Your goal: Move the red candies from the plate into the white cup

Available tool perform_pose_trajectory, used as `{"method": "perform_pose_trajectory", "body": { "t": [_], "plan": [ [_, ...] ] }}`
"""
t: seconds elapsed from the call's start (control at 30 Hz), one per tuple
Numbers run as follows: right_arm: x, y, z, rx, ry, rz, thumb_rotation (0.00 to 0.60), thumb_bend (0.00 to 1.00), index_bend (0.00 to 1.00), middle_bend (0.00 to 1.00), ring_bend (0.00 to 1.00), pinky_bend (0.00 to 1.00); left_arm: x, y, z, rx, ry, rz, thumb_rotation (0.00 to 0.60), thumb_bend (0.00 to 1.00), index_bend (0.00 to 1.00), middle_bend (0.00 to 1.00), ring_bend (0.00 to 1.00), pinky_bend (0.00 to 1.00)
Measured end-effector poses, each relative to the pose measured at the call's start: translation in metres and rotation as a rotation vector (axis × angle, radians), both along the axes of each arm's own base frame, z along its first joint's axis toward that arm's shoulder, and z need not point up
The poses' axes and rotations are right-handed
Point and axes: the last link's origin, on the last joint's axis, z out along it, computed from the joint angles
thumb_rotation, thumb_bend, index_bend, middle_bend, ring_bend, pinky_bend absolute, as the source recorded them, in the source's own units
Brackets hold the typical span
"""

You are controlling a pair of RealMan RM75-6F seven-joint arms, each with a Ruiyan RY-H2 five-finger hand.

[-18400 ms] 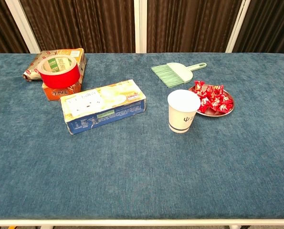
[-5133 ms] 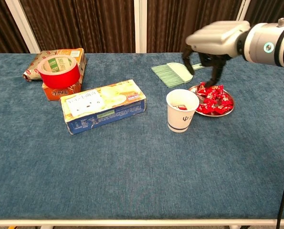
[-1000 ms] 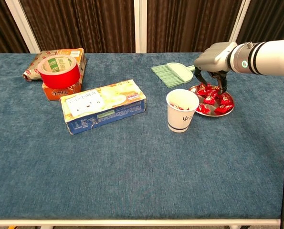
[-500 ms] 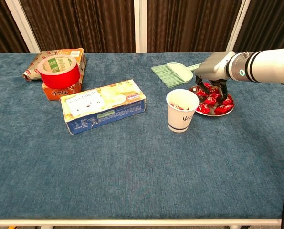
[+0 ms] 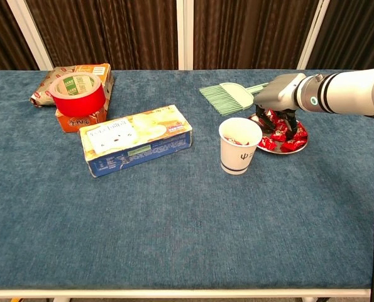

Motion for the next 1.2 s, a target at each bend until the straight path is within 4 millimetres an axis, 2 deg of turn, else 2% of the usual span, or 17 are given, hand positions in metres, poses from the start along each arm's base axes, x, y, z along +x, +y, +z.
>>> {"method": "perform_pose_trajectory", "body": {
  "t": [0.33, 0.53, 0.7, 0.97, 1.1, 1.2],
  "plan": [
    [0.001, 0.001, 0.002, 0.002, -0.004, -0.017, 0.600, 0.24, 0.65, 1.00, 1.00, 1.00, 0.001, -0.001, 0.001, 0.003, -0.002, -0.003, 0.161, 0.09, 0.17, 0.16, 0.10, 0.20],
    [0.014, 0.003, 0.013, -0.016, -0.052, 0.005, 0.600, 0.24, 0.65, 1.00, 1.00, 1.00, 0.004, 0.000, 0.001, 0.005, -0.005, -0.011, 0.161, 0.09, 0.17, 0.16, 0.10, 0.20],
    [0.033, 0.011, 0.029, -0.035, -0.112, 0.053, 0.600, 0.24, 0.65, 1.00, 1.00, 1.00, 0.005, -0.001, 0.001, 0.005, -0.003, -0.014, 0.163, 0.09, 0.17, 0.16, 0.10, 0.20],
    [0.075, 0.042, 0.052, -0.021, -0.231, 0.177, 0.600, 0.24, 0.65, 1.00, 1.00, 1.00, 0.008, -0.002, 0.000, 0.004, -0.002, -0.021, 0.162, 0.09, 0.17, 0.16, 0.10, 0.20],
    [0.091, 0.062, 0.056, 0.010, -0.273, 0.241, 0.600, 0.24, 0.65, 1.00, 1.00, 1.00, 0.009, -0.003, -0.002, 0.002, -0.003, -0.023, 0.160, 0.09, 0.17, 0.16, 0.10, 0.20],
    [0.096, 0.071, 0.054, 0.028, -0.285, 0.263, 0.600, 0.24, 0.65, 1.00, 1.00, 1.00, 0.010, -0.003, -0.001, 0.006, -0.002, -0.023, 0.164, 0.09, 0.17, 0.16, 0.10, 0.20]
  ]
}}
